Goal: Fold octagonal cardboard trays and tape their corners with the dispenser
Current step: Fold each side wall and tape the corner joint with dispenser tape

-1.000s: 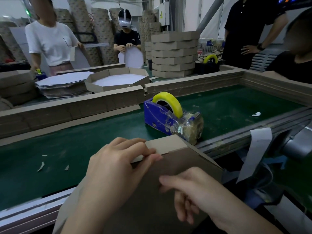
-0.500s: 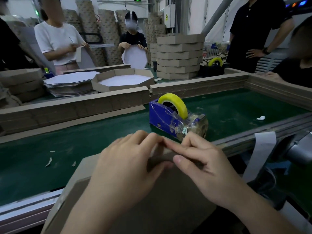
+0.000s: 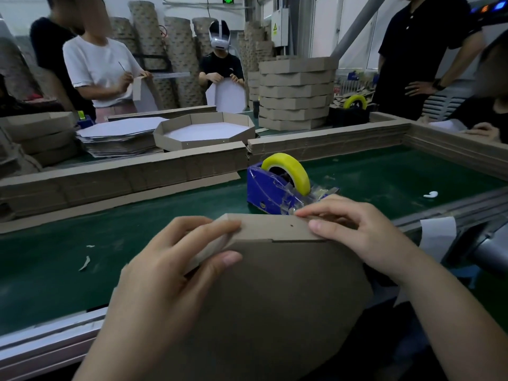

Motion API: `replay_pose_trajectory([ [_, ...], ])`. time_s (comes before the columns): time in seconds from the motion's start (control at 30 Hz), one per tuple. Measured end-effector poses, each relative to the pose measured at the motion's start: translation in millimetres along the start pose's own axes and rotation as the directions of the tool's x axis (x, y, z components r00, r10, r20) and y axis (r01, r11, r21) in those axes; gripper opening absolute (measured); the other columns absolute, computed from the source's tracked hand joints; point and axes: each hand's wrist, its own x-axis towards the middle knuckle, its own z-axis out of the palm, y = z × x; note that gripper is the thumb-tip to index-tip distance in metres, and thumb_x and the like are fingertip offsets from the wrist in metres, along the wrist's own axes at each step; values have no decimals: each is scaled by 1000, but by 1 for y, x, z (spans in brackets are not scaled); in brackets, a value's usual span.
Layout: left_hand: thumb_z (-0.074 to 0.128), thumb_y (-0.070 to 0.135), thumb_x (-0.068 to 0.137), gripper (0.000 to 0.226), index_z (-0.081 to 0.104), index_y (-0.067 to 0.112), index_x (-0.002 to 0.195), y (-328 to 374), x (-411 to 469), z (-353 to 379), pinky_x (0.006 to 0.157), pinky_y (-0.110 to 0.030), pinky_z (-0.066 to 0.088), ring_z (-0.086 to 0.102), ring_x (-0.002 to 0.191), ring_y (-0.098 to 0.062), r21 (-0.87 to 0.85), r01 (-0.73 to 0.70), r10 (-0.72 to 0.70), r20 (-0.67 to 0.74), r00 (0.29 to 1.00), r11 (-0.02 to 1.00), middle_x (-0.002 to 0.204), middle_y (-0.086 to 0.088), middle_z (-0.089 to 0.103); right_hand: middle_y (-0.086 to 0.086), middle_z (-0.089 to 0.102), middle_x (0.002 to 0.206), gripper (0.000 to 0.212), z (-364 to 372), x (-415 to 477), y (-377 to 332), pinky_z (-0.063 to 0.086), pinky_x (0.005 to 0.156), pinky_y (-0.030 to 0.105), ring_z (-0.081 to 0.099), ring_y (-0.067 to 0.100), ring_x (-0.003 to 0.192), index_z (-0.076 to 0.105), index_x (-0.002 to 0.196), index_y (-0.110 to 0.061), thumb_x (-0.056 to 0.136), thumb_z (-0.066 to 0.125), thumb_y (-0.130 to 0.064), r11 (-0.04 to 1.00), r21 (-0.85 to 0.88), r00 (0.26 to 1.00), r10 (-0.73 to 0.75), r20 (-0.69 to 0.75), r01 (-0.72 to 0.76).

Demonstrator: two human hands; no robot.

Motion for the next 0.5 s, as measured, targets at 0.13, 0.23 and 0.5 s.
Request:
replay_pose_trajectory([
  [0.13,57,46,84,33,65,39,115,-18,-14,12,84,-12,42,60,105,-5,-128,50,-54,-25,998,990,112,7,62,-8,65,103,37,12,7,3,42,83,10,59,0,102,73,108,-33,76,59,-46,999,45,999,-7,37,6],
  [0.23,54,46,84,36,65,34,117,-28,-17,11,85,-11,40,59,106,-7,-154,74,-73,13,997,985,112,5,61,-8,64,101,38,26,8,6,41,86,11,59,2,102,73,109,-32,77,58,-47,999,42,999,-31,10,30],
  [0.5,34,64,87,43,63,53,117,-2,25,8,81,-36,50,59,102,-8,195,-98,31,321,947,976,115,19,61,-8,64,100,23,40,11,0,42,88,11,59,0,100,73,110,-28,88,67,-24,996,-10,996,-87,1,87],
])
